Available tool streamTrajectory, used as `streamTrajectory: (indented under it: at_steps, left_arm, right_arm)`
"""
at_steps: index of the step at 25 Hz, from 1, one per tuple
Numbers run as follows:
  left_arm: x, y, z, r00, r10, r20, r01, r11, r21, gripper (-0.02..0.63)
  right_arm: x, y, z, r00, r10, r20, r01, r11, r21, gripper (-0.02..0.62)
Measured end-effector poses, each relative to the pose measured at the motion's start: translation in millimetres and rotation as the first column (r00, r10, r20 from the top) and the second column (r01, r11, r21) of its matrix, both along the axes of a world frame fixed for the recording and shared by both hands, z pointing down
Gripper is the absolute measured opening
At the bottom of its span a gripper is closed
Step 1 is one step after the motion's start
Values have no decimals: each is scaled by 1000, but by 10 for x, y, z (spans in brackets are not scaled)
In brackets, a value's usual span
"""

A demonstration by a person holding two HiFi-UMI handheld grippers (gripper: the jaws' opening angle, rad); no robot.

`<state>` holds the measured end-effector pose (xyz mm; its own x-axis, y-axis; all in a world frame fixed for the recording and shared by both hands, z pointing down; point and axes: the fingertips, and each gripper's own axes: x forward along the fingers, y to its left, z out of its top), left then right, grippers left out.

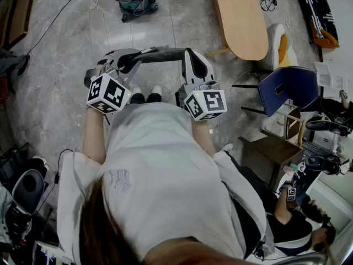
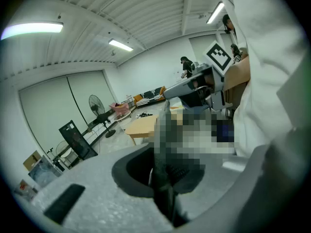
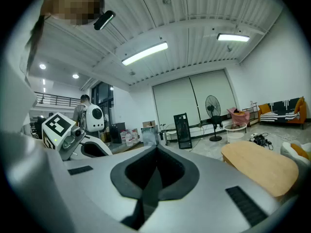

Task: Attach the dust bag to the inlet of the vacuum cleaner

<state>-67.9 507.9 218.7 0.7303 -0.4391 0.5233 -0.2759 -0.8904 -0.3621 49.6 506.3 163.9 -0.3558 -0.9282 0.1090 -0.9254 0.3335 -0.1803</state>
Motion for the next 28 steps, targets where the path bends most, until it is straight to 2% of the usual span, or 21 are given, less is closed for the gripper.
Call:
streamTrajectory:
  at_steps: [6,17,21,28]
  left_arm:
    - [104,-53,55,1000,-9,29,8,1000,15,38]
    - [539,-95,120,997,-47,63,45,999,29,38]
    - [654,-94,194,995,-56,78,55,998,20,38]
    - [682,-267,321,993,-66,97,68,998,-14,38]
  right_arm:
    - [117,-39,60,1000,-7,-1,7,1000,-1,0]
    - [562,-78,98,998,-55,8,55,998,19,0]
    - [669,-78,106,996,-84,43,83,996,35,2]
    - [706,-236,167,990,-131,50,130,991,30,2]
